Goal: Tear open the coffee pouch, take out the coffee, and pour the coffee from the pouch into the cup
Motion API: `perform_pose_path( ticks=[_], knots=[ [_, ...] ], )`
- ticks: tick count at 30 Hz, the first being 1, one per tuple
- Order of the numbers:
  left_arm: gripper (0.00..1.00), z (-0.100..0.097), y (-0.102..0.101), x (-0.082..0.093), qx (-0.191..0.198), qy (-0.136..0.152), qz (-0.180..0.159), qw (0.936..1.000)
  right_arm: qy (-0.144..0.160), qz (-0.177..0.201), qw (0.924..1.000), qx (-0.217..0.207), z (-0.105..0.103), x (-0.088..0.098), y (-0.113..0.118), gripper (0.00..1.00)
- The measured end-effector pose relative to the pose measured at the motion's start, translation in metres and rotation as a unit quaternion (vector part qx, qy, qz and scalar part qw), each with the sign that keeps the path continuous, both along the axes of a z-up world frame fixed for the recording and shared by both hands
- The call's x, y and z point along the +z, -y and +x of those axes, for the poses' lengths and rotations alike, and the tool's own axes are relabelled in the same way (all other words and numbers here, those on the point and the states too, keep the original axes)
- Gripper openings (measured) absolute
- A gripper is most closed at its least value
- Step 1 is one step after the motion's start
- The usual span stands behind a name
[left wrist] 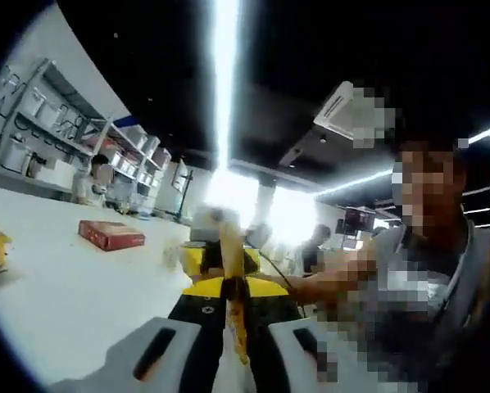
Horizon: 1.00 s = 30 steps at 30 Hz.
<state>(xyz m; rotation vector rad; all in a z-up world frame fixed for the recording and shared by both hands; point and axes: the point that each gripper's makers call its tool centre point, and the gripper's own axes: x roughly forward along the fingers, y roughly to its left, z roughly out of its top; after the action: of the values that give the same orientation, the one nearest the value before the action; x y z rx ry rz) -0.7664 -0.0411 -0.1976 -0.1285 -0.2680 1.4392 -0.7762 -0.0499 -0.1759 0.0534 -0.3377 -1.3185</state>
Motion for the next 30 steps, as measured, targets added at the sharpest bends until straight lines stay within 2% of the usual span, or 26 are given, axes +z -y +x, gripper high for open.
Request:
perform_pose_path(
  ticks=[2,7,8,12,16,19,30],
  knots=[
    [0.10,0.012,-0.004,-0.002,-0.034,0.012,-0.005,0.9993,0.018,-0.012,0.9996,0.017,0.005,0.006,-0.001,0.27],
    [0.10,0.031,-0.014,-0.012,-0.077,0.026,-0.027,0.9963,0.027,-0.009,0.9991,0.030,0.006,0.009,-0.004,0.23],
    [0.10,0.038,-0.014,-0.014,-0.096,0.035,-0.033,0.9942,0.027,-0.003,0.9991,0.032,0.007,0.008,-0.002,0.23],
    [0.10,0.044,-0.018,-0.018,-0.107,0.030,-0.043,0.9929,0.029,0.011,0.9985,0.045,0.013,0.002,0.002,0.21],
    [0.10,0.043,-0.016,-0.019,-0.106,0.032,-0.044,0.9929,0.026,0.011,0.9983,0.050,0.022,0.003,0.004,0.13],
    [0.10,0.042,-0.015,-0.020,-0.106,0.033,-0.045,0.9928,0.025,0.013,0.9982,0.052,0.022,0.003,0.004,0.10],
    [0.10,0.046,-0.016,-0.029,-0.119,0.039,-0.067,0.9899,0.014,0.037,0.9973,0.061,0.032,-0.004,0.009,0.07]
  ],
)
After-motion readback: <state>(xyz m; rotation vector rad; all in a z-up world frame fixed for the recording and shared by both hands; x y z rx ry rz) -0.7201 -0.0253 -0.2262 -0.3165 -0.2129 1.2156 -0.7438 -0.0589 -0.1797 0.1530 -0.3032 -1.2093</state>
